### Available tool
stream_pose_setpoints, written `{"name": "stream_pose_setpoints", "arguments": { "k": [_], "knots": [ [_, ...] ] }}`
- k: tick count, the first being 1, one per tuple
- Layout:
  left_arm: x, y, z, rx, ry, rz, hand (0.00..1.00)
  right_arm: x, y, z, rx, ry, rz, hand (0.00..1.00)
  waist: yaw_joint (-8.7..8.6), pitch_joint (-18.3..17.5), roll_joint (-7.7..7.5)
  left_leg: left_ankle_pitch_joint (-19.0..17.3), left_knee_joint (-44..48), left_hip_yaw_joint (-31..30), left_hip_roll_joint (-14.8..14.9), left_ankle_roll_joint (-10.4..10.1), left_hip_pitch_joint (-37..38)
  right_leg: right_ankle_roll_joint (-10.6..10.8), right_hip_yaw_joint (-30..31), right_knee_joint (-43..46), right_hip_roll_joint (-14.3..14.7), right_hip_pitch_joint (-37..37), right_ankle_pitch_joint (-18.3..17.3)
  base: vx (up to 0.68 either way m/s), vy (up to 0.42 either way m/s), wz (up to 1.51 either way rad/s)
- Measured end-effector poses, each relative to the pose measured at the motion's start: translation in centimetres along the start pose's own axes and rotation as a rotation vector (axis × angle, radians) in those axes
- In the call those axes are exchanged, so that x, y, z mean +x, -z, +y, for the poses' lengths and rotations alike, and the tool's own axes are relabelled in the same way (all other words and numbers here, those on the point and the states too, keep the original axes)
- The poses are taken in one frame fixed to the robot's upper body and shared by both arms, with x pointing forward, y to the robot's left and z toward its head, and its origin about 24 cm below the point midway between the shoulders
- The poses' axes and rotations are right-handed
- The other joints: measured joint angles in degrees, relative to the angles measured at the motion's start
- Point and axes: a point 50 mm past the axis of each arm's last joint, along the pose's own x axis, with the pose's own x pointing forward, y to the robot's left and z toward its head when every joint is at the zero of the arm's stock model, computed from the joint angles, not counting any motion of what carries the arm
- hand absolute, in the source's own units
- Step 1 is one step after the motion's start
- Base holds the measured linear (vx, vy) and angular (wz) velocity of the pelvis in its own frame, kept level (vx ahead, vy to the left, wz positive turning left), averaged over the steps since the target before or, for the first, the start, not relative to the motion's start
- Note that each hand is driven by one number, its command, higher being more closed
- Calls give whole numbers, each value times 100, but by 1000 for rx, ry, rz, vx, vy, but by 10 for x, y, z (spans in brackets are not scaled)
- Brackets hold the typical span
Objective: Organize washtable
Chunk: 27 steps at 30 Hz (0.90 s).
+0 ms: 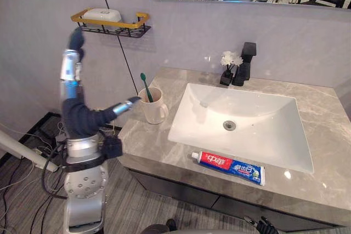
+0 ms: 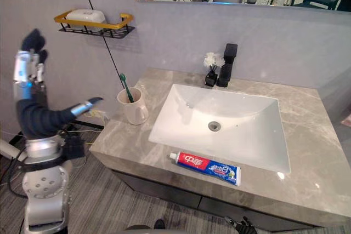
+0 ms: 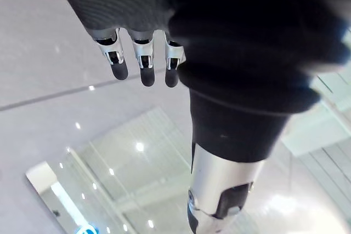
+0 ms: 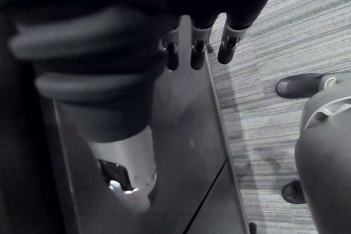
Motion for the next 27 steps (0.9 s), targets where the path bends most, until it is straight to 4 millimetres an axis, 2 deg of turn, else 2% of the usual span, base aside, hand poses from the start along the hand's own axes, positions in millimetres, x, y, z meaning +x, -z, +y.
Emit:
{"name": "stream_pose_setpoints", "arguments": {
  "k": [4, 8, 12, 17, 24, 27],
  "knots": [
    [-3, -11, -28, -86, 176, -42, 0, -1, 4, 1, -17, -7, 15, 0, -114, 9, -21, 0, -2, 111, 35, -2, 8, 22, 122, -48, 15, -35, 59, -14, 7, -17],
    [-5, -14, -57, -179, 338, -69, 0, -1, 7, 0, -36, -5, 29, 0, -130, -6, -44, 17, -1, 248, 93, 25, 1, 46, 284, -155, 87, -77, 182, 16, -10, -21],
    [-13, -6, -85, -242, 463, -12, 0, -3, 11, -2, -41, 0, 40, 0, -140, -52, -78, 17, -1, 276, 98, 25, 1, 49, 306, -151, 90, -77, 185, 4, -4, -2],
    [-40, 15, -128, -260, 684, 128, 0, -3, 9, -2, -41, -2, 32, 0, -139, -97, -78, 20, -4, 297, 102, 26, 41, 45, 337, -146, 89, -70, 187, -23, 2, -3],
    [-67, 36, -151, -215, 847, 233, 0, -2, 6, -1, -43, -4, 21, 0, -140, -105, -69, 108, -217, 318, 98, 2, 189, -6, 357, -145, 86, -46, 168, -41, 3, -2],
    [-71, 41, -158, -196, 890, 247, 0, -2, 6, 0, -44, -6, 24, 0, -146, -108, -79, 110, -217, 321, 94, 4, 191, -9, 364, -147, 82, -46, 170, 0, 0, 0]
  ]
}}
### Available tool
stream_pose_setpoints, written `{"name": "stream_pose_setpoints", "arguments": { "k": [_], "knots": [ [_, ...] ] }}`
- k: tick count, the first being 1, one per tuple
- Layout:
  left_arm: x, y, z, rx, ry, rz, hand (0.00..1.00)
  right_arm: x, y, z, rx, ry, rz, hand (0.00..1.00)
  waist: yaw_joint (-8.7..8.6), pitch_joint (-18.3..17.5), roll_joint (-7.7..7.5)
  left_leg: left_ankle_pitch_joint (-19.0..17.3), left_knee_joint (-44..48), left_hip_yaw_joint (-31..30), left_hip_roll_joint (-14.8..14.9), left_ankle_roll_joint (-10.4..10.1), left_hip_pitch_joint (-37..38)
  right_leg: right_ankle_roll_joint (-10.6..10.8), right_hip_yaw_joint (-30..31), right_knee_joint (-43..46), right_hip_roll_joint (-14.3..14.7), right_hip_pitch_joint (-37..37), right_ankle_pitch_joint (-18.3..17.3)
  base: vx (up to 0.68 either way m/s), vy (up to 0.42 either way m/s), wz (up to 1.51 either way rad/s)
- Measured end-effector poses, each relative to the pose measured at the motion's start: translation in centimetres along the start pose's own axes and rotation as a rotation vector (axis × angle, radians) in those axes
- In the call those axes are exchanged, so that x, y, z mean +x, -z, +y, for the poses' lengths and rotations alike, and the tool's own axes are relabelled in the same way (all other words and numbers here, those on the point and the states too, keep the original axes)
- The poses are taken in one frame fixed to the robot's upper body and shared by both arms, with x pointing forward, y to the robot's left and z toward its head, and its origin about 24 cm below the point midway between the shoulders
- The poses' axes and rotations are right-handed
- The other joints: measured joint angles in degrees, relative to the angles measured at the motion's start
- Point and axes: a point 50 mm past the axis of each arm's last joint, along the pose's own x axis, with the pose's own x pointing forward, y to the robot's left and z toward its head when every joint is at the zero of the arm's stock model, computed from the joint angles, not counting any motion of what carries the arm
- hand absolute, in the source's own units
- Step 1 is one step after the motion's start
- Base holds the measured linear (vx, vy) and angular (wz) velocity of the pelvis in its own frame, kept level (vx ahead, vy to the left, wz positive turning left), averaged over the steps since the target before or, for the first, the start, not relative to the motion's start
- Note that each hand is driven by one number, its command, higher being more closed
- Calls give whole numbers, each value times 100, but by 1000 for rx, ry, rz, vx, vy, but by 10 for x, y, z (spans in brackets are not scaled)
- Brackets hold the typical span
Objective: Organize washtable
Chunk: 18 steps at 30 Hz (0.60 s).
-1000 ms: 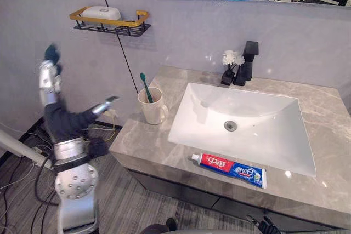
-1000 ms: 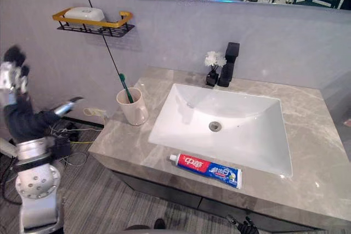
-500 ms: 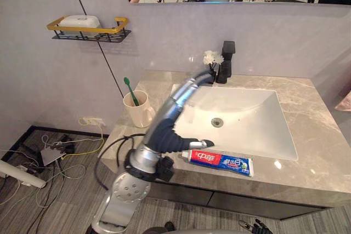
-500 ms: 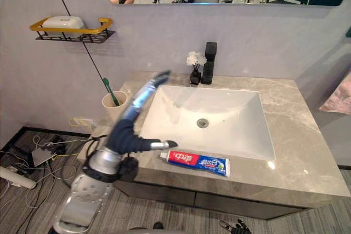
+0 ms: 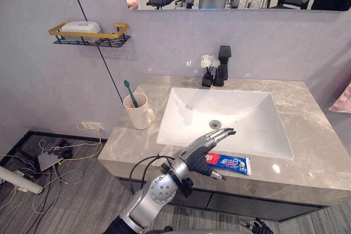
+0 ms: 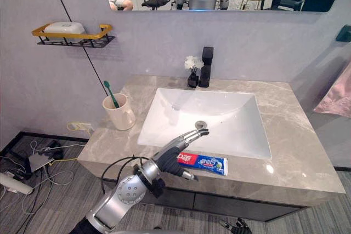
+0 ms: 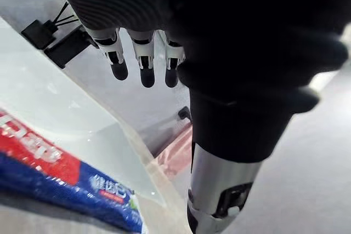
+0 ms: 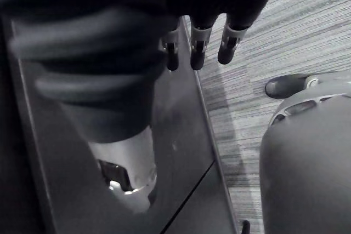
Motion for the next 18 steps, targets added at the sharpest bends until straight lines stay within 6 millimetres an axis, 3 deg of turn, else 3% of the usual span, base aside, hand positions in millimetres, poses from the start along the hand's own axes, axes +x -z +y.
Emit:
{"name": "stream_pose_setpoints", "arguments": {
  "k": [10, 18],
  "knots": [
    [7, 21, -3, 50, 42, 93, 0, 0, 0, 5, -18, -19, 4, 0, -20, -21, -53, 15, -22, 5, -2, 21, 12, 39, 8, -18, 4, 1, 24, 0, 0, 0],
    [9, 29, 6, 56, -15, 136, 0, 2, -4, 11, -15, -30, 0, 0, -157, -4, -109, 40, -174, 58, -1, 17, 144, 41, 46, -75, 8, 60, 25, 1, -2, -3]
  ]
}}
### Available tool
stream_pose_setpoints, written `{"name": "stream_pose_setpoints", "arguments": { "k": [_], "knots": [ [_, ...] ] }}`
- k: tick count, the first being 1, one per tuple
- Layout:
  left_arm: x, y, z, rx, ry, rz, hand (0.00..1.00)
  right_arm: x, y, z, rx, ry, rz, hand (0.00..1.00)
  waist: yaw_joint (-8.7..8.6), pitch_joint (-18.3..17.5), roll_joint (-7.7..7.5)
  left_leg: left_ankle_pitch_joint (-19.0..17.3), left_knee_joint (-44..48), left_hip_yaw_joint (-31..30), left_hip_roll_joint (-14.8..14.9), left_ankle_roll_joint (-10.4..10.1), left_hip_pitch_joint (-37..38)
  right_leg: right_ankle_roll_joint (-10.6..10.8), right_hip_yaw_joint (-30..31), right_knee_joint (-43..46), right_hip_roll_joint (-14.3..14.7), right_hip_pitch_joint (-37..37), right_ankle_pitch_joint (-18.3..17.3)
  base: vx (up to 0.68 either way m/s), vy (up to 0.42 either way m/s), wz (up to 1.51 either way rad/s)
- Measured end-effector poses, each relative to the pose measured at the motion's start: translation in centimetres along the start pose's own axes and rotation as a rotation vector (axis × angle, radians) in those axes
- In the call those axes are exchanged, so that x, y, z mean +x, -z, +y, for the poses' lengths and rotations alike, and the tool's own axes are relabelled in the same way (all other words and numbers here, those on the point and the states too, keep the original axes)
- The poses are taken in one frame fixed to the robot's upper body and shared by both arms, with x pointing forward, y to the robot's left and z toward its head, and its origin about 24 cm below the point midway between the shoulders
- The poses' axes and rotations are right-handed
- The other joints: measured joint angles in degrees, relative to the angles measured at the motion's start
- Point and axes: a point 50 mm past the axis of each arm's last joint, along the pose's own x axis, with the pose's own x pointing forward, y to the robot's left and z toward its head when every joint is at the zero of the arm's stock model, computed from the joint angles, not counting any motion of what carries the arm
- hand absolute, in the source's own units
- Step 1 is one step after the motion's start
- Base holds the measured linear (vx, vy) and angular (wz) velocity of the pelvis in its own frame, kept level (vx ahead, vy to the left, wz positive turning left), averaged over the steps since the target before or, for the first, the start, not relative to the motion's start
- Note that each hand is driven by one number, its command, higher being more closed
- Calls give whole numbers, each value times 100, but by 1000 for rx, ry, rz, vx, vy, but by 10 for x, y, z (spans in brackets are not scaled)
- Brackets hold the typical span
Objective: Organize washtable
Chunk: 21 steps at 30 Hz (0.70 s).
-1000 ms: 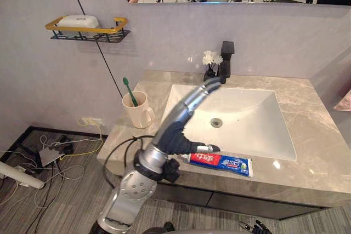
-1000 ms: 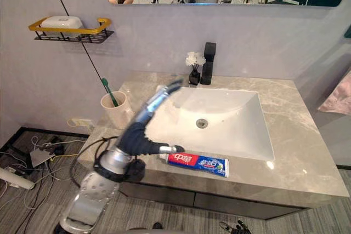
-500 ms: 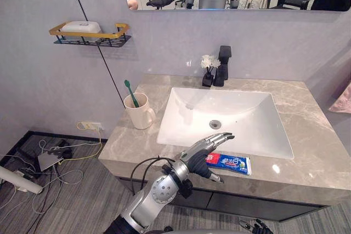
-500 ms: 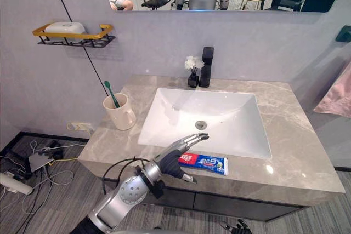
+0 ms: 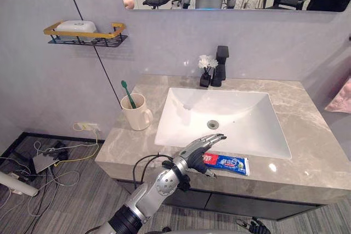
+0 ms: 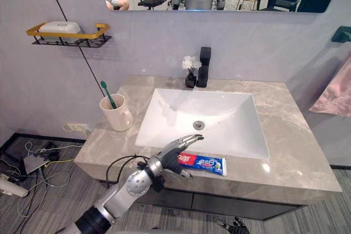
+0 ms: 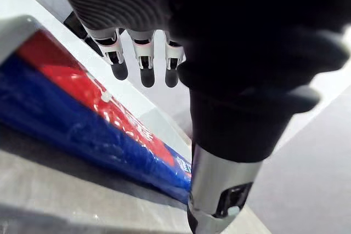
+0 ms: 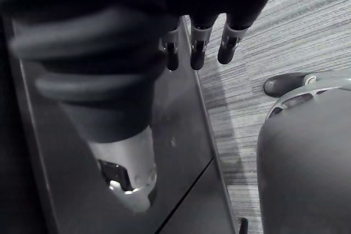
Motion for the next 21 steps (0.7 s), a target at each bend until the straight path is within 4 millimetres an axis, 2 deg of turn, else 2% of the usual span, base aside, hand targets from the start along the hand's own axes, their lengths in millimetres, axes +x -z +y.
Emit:
{"name": "stream_pose_setpoints", "arguments": {
  "k": [5, 11, 20, 21],
  "knots": [
    [0, 3, 7, 1, -49, 15, 0, 0, 0, 0, 1, -1, -1, 0, -12, 22, -46, -1, -22, 49, -3, -1, 16, 12, 35, -34, -4, 0, 7, 8, -4, -5],
    [0, 4, 7, 39, -45, 22, 0, 1, -1, 3, 6, -6, -4, 0, -42, 29, -55, -1, -41, 83, 3, -2, 40, 12, 61, -36, -2, 0, 7, -7, -1, -2],
    [-2, 16, 3, 95, -16, 76, 0, 0, 0, 4, 8, -9, -1, 0, -137, 34, -53, 4, -142, 167, 6, -11, 135, 14, 161, -37, -4, 1, 7, -13, 2, -5],
    [-2, 17, 3, 98, -15, 77, 100, 0, 0, 4, 8, -9, -2, 0, -133, 35, -52, 4, -142, 168, 6, -11, 135, 15, 162, -38, -4, 1, 6, 0, 0, 0]
  ]
}}
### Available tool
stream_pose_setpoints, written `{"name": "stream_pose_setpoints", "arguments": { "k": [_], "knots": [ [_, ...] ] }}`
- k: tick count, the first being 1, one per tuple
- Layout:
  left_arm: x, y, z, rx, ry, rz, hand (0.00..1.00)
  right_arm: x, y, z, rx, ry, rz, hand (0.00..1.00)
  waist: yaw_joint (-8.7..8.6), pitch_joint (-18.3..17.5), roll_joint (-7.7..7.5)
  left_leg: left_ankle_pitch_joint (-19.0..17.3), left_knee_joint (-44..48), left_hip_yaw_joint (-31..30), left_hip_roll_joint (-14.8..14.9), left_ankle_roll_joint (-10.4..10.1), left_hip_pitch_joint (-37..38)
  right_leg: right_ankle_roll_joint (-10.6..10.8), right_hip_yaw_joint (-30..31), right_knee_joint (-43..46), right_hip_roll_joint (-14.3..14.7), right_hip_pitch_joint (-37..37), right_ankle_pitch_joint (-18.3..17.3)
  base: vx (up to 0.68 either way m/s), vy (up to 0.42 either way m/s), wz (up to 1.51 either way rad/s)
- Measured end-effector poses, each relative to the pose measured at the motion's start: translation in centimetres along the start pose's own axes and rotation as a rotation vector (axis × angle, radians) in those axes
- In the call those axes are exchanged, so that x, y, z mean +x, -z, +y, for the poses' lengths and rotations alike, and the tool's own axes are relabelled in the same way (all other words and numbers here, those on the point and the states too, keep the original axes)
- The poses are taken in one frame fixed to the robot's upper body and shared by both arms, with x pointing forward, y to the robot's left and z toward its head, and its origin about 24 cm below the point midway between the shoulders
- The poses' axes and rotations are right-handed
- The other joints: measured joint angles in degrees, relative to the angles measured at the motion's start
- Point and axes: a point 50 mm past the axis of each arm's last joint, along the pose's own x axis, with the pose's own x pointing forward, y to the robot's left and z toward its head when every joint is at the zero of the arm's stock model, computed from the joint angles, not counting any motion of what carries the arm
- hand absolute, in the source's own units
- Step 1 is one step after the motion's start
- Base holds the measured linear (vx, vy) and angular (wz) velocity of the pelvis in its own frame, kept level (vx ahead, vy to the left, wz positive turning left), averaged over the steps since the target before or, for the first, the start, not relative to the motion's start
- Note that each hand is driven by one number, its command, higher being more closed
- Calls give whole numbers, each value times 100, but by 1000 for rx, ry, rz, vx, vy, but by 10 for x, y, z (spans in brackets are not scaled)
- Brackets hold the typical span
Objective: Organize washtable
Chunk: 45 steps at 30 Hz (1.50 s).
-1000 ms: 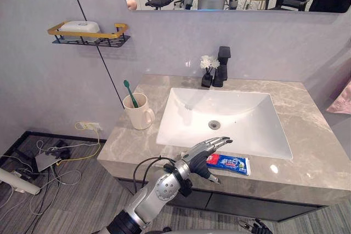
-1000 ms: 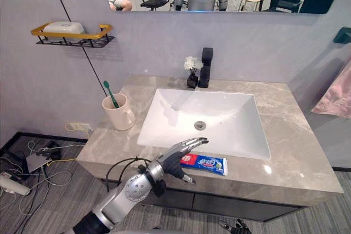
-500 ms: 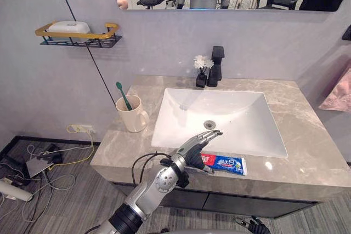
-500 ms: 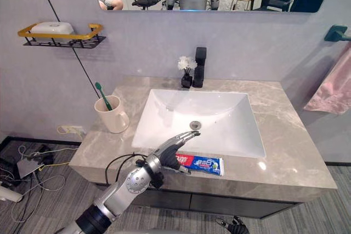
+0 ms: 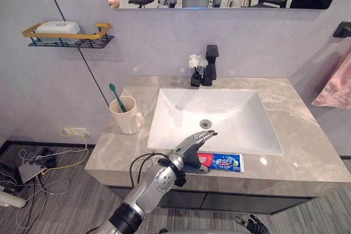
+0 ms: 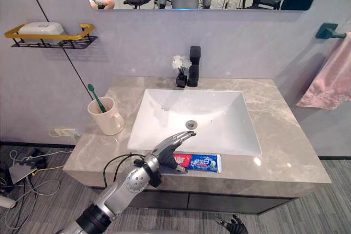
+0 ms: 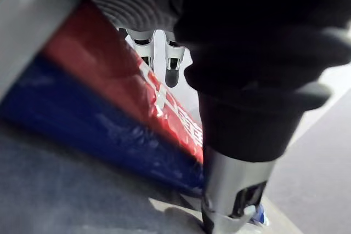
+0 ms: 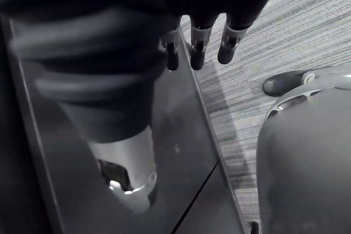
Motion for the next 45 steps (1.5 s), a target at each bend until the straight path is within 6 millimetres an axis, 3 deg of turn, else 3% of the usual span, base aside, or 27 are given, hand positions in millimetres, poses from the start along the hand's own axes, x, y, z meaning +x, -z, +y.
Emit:
{"name": "stream_pose_setpoints", "arguments": {
  "k": [21, 31, 36, 39, 40, 45],
  "knots": [
    [-7, 13, 9, 11, -34, 37, 100, -1, 0, -4, 9, 12, -5, 0, -36, -12, 142, -71, -5, 232, 37, -26, 93, 8, 215, -46, 16, -1, 8, 0, -2, -5],
    [-16, 10, 13, -17, -83, 35, 100, -5, -12, -28, 143, 117, -82, 0, -180, -11, 189, -173, -4, 565, 120, -80, 116, -8, 566, -73, 80, -152, 38, 11, -2, -19],
    [-21, -3, 47, -67, -265, -18, 100, -16, -33, -50, 209, 193, -221, 0, -191, -34, 207, -247, -3, 829, 190, -113, 100, 10, 832, -68, 134, -301, 93, 31, -12, -27],
    [-26, -16, 72, -108, -420, -76, 100, -28, -58, -62, 219, 232, -359, 0, -231, -45, 207, -307, 48, 922, 191, -94, 105, 48, 937, -66, 135, -320, 115, 27, -3, -18],
    [-31, -21, 81, -119, -477, -98, 100, -35, -65, -67, 218, 246, -413, 0, -241, -25, 146, -336, 72, 965, 195, -98, 106, 53, 978, -64, 134, -334, 117, 10, 2, -14],
    [-54, -26, 95, -153, -619, -110, 100, -70, -116, -71, 191, 242, -698, 0, -287, -78, 133, -475, 174, 1197, 228, -109, 108, 55, 1212, 27, 146, -456, 116, -11, 4, -26]
  ]
}}
